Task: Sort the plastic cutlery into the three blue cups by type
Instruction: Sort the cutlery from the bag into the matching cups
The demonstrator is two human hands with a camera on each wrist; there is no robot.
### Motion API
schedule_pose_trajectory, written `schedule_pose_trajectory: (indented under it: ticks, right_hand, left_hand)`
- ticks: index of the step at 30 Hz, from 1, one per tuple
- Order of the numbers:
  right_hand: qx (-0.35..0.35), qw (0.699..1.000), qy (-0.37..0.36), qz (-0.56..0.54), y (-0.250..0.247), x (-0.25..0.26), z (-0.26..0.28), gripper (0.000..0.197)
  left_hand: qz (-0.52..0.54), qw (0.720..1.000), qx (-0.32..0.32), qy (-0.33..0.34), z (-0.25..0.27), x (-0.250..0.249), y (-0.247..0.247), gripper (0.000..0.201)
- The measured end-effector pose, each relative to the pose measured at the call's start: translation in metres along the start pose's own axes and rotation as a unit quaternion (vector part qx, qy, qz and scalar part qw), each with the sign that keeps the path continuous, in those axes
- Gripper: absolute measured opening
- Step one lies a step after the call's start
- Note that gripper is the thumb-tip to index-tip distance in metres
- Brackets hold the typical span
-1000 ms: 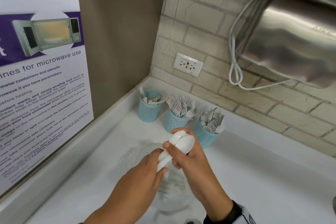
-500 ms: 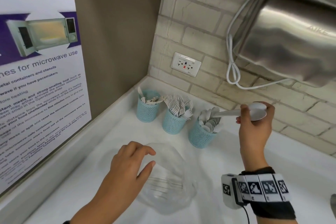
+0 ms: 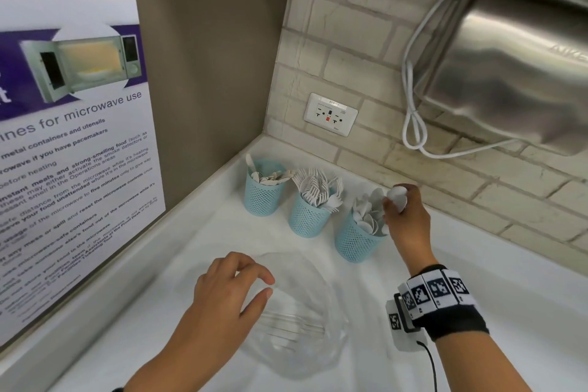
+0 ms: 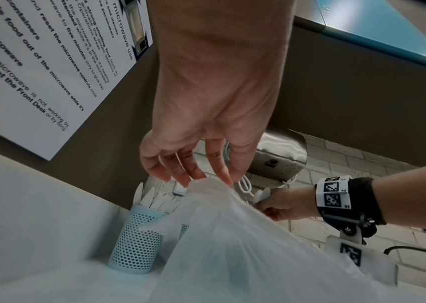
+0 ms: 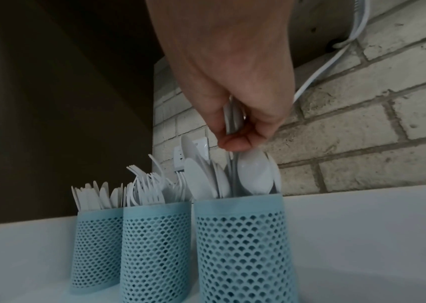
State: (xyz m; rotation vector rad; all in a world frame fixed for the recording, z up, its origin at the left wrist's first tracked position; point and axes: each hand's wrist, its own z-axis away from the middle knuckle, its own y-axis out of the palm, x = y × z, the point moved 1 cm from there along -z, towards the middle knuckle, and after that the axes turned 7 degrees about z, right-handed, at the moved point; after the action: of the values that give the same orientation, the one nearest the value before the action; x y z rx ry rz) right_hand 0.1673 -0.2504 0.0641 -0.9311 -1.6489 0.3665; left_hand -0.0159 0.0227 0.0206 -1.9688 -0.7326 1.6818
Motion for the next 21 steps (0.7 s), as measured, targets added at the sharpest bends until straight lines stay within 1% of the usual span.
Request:
schedule_pose_trajectory:
  ticks: [2, 3, 6, 7, 9, 11, 13, 15, 17, 20, 21]
  right_hand:
    - [-0.025, 0.999, -0.019, 0.01, -0.001, 0.002, 0.002, 0.035]
    - [-0.044, 0.999, -0.028, 0.015, -0.001, 0.002, 0.003, 0.038]
    - [-0.088, 0.993, -0.071, 0.036, -0.002, 0.0, 0.006, 0.036]
    - [-0.085, 0.991, -0.083, 0.056, -0.001, -0.003, 0.005, 0.033]
    - [-0.04, 0.988, -0.095, 0.116, 0.002, -0.01, 0.001, 0.028]
    - [0.014, 0.982, -0.095, 0.161, 0.004, -0.015, 0.0, 0.028]
    - [0.034, 0.98, -0.088, 0.176, 0.004, -0.016, 0.0, 0.03]
    - [0.037, 0.981, -0.078, 0.171, 0.002, -0.012, 0.002, 0.033]
    - [0.021, 0.985, -0.072, 0.157, 0.0, -0.005, 0.005, 0.036]
    - [-0.024, 0.987, -0.111, 0.111, -0.003, 0.015, 0.02, 0.034]
    - [-0.026, 0.988, -0.127, 0.085, -0.003, 0.023, 0.027, 0.031]
  left_hand:
    - [0.001, 1.0, 0.001, 0.0, 0.001, 0.001, 0.0, 0.042]
    - [0.002, 1.0, 0.002, 0.0, 0.001, 0.001, -0.001, 0.038]
    - [-0.002, 1.0, 0.004, -0.003, 0.0, 0.0, -0.003, 0.012]
    - [-0.001, 1.0, 0.004, -0.002, 0.0, -0.001, -0.004, 0.012]
    - [-0.003, 1.0, 0.016, -0.008, 0.0, -0.002, -0.003, 0.015]
    - [-0.011, 0.999, 0.031, -0.02, 0.0, -0.004, -0.004, 0.015]
    - [-0.016, 0.999, 0.038, -0.028, 0.0, -0.005, -0.004, 0.016]
    - [-0.027, 0.998, 0.049, -0.04, -0.001, -0.006, -0.005, 0.017]
    - [-0.04, 0.995, 0.066, -0.058, -0.001, -0.006, -0.006, 0.019]
    - [-0.055, 0.991, 0.093, -0.076, 0.0, -0.001, -0.005, 0.023]
    - [-0.057, 0.99, 0.103, -0.081, 0.0, 0.001, -0.004, 0.024]
